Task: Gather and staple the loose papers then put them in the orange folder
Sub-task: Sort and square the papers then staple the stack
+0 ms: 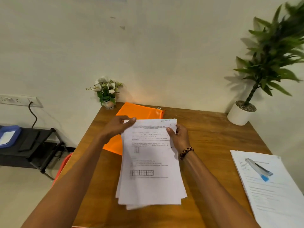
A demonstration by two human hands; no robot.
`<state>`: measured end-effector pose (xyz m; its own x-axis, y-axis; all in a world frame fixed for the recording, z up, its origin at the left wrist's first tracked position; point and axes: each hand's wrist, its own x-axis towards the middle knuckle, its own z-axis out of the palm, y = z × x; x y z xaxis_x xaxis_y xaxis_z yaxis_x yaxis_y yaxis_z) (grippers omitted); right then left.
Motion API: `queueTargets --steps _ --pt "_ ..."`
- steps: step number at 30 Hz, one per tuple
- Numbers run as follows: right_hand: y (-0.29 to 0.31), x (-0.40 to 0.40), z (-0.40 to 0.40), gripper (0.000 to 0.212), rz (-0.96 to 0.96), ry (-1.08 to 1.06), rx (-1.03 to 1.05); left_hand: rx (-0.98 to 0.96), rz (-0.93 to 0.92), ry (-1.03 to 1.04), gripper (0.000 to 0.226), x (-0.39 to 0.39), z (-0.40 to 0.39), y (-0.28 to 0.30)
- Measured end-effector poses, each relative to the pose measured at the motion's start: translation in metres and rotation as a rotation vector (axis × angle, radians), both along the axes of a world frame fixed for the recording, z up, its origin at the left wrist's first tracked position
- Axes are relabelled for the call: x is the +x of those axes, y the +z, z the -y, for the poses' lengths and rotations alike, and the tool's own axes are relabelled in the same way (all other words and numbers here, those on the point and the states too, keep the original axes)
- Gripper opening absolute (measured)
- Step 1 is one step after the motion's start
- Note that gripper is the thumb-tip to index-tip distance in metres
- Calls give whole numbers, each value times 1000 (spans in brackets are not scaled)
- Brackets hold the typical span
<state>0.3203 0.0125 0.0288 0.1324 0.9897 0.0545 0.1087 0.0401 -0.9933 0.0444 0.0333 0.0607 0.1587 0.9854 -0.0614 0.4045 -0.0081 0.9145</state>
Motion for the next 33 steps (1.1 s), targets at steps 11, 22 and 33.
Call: queueTargets --steps 11,22,33 --pt "12 36 -1 50 -448 206 -73 -48 600 68 36 62 17 -14" --pt "64 48 6 33 -103 70 248 81 778 -23 37 115 11 63" --pt "52 79 21 27 -130 18 194 156 594 16 34 126 15 53"
